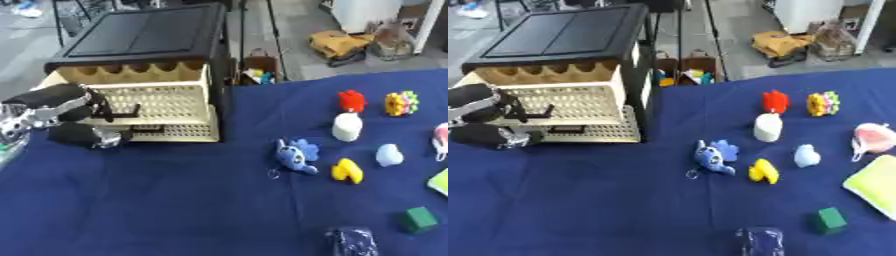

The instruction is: Pick up objects from table and place into drawer.

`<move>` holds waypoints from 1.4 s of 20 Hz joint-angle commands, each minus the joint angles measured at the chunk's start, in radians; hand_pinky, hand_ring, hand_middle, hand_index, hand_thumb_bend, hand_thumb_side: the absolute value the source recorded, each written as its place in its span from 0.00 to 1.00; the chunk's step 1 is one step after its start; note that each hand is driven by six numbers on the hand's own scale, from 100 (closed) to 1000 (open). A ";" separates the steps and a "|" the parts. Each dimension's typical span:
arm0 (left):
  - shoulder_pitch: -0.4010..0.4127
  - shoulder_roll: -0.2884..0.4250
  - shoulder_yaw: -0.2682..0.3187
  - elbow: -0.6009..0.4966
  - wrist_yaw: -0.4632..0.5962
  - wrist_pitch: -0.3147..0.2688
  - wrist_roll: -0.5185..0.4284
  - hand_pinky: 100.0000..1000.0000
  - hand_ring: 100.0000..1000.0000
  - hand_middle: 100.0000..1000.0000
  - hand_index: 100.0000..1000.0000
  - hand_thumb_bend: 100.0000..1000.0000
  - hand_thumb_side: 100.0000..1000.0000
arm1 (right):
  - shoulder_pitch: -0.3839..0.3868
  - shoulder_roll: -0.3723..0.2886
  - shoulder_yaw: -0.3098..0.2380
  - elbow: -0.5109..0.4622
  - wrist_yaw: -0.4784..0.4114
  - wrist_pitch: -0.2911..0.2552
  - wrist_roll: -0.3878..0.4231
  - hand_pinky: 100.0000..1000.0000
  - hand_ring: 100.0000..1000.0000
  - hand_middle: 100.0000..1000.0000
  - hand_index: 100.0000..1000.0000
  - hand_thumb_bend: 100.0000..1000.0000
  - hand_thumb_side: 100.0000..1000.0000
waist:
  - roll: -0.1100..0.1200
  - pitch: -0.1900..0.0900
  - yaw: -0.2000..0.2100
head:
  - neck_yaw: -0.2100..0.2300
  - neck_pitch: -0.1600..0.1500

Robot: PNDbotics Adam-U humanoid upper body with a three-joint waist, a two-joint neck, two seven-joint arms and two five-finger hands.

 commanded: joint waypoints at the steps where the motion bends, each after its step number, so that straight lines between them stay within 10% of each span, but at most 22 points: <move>1: -0.006 0.047 0.008 -0.016 0.007 0.000 -0.007 0.00 0.00 0.00 0.61 0.41 0.67 | -0.010 -0.021 -0.013 -0.015 -0.008 -0.038 -0.043 0.54 0.68 0.64 0.67 0.00 1.00 | -0.005 -0.022 0.002 | 0.001 0.003; 28: 0.041 0.055 0.001 -0.120 0.047 0.029 -0.036 0.00 0.00 0.00 0.58 0.41 0.68 | -0.002 -0.022 -0.018 -0.015 -0.014 -0.024 -0.043 0.54 0.68 0.64 0.66 0.00 0.98 | -0.006 -0.056 0.037 | -0.024 0.025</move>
